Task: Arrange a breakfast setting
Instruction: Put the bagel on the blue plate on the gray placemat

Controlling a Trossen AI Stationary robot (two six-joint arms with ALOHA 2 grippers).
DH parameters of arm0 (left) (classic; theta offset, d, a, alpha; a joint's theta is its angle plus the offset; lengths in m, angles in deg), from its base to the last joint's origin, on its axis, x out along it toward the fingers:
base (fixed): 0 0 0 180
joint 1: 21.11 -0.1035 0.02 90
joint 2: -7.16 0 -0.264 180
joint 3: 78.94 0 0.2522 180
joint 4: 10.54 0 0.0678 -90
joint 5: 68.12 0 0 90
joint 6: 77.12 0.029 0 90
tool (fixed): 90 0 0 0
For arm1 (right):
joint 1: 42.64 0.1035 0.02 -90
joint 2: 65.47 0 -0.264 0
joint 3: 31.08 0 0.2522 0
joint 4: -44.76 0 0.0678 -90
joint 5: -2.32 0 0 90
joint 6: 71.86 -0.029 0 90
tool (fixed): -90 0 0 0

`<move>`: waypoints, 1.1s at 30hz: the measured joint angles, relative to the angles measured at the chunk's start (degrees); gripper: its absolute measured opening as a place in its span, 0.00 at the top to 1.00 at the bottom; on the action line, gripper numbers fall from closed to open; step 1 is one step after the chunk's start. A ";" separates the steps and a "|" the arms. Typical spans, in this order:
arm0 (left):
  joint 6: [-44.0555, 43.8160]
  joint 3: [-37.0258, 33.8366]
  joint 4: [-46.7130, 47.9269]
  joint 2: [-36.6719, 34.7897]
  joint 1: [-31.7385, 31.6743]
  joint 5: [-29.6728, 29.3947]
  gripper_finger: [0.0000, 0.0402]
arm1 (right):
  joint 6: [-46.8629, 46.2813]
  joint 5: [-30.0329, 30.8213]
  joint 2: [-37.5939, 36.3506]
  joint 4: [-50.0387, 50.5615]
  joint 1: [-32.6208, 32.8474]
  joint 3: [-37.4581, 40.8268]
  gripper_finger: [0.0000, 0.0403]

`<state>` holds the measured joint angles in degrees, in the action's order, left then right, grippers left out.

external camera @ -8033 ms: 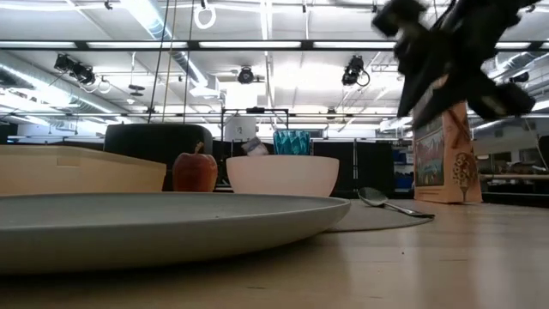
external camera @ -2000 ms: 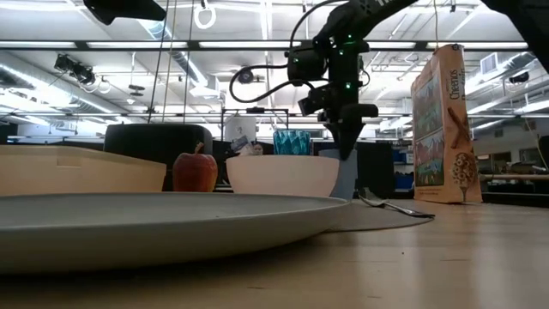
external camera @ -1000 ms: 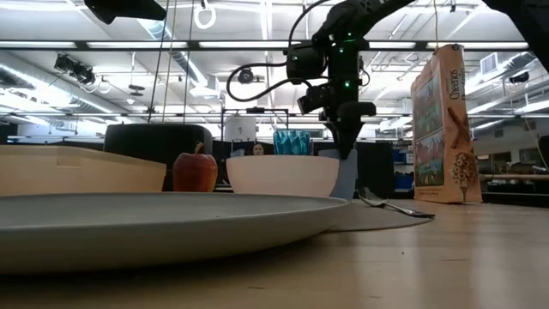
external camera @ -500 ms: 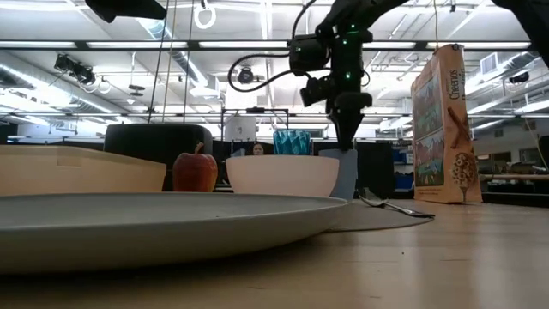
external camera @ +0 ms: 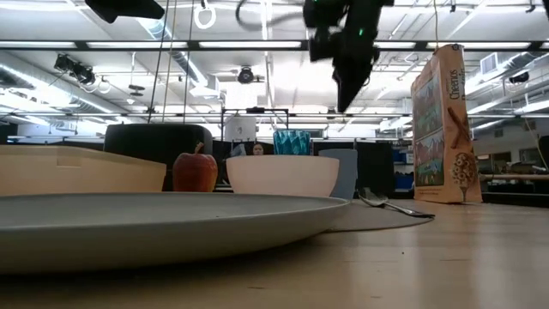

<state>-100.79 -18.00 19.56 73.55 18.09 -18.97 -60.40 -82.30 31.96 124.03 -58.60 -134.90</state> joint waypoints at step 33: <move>34.82 24.57 43.25 3.04 -76.96 29.83 0.28 | -15.45 -2.03 -5.92 -37.39 41.29 20.56 0.82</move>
<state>-65.97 6.58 62.80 76.59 -58.88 10.86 -75.85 -84.32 26.04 86.64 -17.31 -114.34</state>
